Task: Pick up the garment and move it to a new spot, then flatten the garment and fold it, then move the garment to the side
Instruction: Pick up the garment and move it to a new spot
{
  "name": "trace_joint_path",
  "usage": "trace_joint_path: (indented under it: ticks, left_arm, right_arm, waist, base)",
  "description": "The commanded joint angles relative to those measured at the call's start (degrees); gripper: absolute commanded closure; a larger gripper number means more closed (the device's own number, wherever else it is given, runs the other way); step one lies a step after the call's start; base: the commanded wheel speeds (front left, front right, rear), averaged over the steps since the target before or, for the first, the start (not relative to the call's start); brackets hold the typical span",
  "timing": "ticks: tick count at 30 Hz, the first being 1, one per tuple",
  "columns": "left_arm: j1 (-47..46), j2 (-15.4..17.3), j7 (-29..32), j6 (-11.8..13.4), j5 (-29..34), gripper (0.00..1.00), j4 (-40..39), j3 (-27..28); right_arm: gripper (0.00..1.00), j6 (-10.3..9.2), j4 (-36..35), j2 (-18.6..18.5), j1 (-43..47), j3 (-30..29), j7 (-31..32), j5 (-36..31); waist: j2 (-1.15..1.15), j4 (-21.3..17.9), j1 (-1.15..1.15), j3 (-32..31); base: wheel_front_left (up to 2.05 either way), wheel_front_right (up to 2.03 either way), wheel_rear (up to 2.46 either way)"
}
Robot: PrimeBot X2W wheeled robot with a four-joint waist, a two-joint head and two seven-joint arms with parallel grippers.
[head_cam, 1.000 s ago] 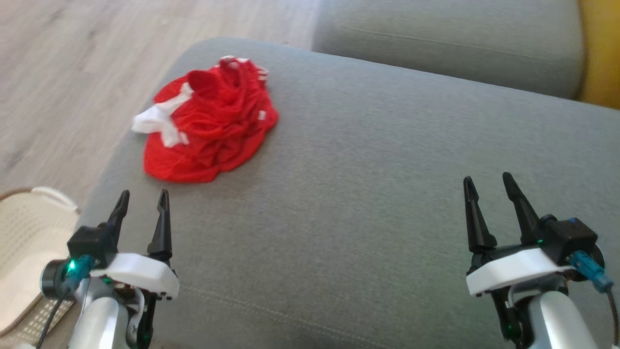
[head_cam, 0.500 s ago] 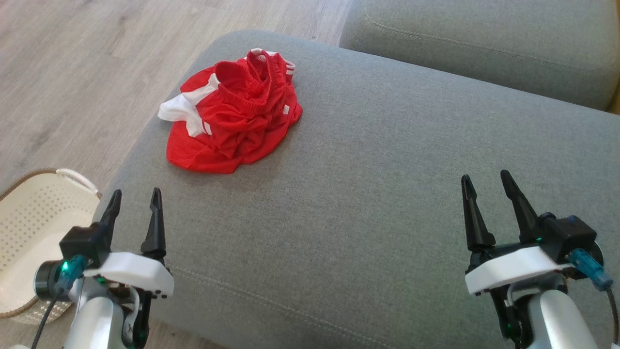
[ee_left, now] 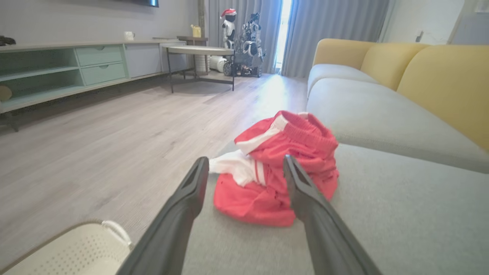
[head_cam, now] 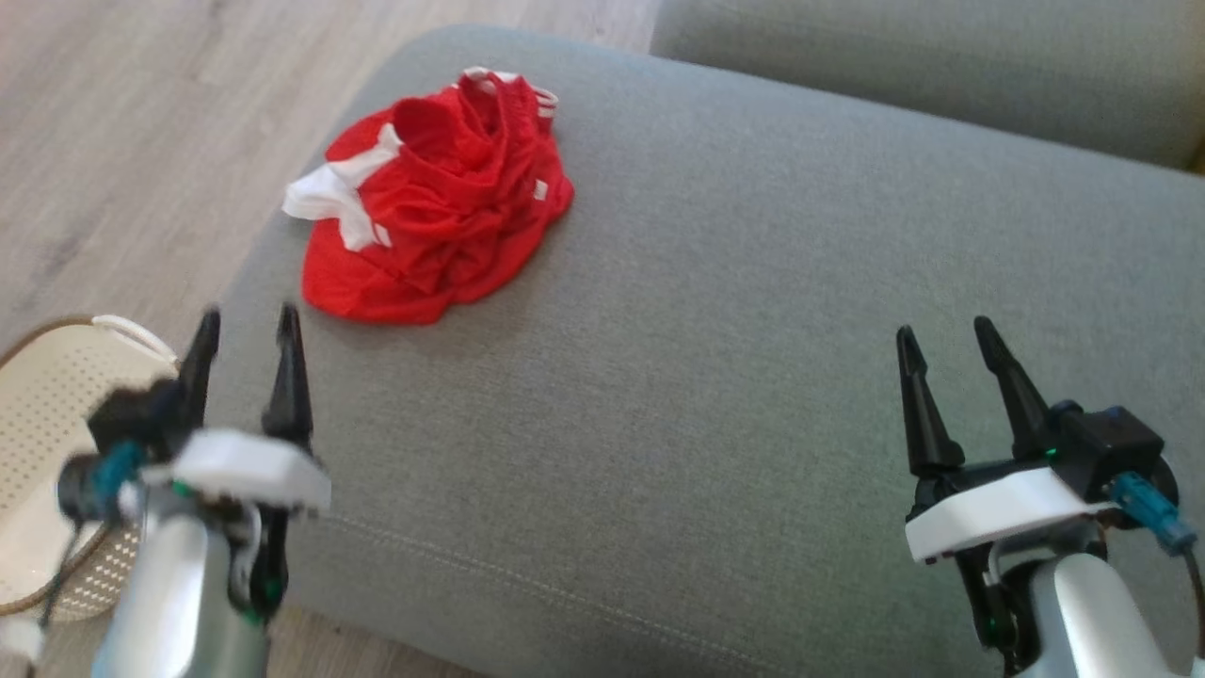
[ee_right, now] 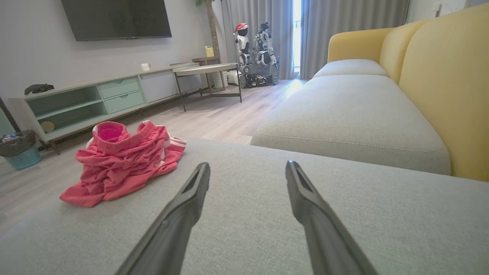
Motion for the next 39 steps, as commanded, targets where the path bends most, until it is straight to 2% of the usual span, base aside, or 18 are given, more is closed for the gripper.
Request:
trace_joint_path:
  ticks: [1, 8, 18, 27, 31, 32, 34, 39]
  left_arm:
    - [-4.9, 1.0, -0.7, -0.4, -0.7, 0.0, -1.5, 2.1]
    - [-17.9, 2.3, 2.2, -2.0, -3.0, 0.0, 6.0, 2.3]
    - [-34.5, 7.2, 5.9, -3.5, -4.1, 0.0, 25.7, 2.4]
    - [-41.7, 10.8, 9.7, -1.4, -5.1, 0.0, 40.4, 3.7]
    - [-43.3, 10.8, 11.3, -0.7, -5.4, 0.0, 44.7, 3.5]
    - [-43.6, 10.8, 12.0, -0.5, -5.5, 0.09, 45.8, 3.5]
    - [-44.3, 10.6, 13.0, -0.7, -5.8, 1.0, 47.4, 3.3]
    - [-45.2, 10.9, 11.6, -0.7, -5.3, 1.0, 48.6, 2.6]
  right_arm:
    - [0.0, 0.24, -2.4, -0.7, -2.8, 1.3, 0.1, -0.5]
    - [0.0, 0.24, -4.7, -1.9, -6.0, 1.9, 1.7, -0.8]
    - [0.0, 0.24, -6.5, -2.8, -9.1, 1.1, 2.1, -1.1]
    - [0.0, 0.24, -6.9, -2.8, -9.6, 0.6, 1.9, -0.9]
    - [0.0, 0.24, -7.1, -2.9, -9.9, 0.5, 2.1, -1.0]
    - [0.0, 0.24, -7.2, -2.8, -10.0, 0.5, 2.2, -1.1]
    - [0.0, 0.24, -7.3, -2.8, -10.1, 0.4, 2.3, -1.1]
    - [0.0, 0.24, -7.5, -2.7, -10.1, 0.4, 2.6, -1.2]
  waist:
    - [0.0, -1.2, 0.0, 1.5]
    - [0.0, -6.0, 0.0, 7.8]
    - [0.0, -12.9, 0.0, 14.2]
    - [0.0, -14.7, 0.0, 16.7]
    - [0.0, -14.6, 0.0, 17.3]
    - [0.0, -14.5, 0.0, 17.4]
    - [0.0, -14.3, 0.0, 17.6]
    - [0.0, -13.9, 0.0, 17.5]
  base:
    - [0.0, 0.0, 0.0]
    - [0.0, 0.0, 0.0]
    - [0.0, 0.0, 0.0]
    - [0.0, 0.0, 0.0]
    - [0.0, 0.0, 0.0]
    - [0.0, 0.0, 0.0]
    - [0.0, 0.0, 0.0]
    - [0.0, 0.0, 0.0]
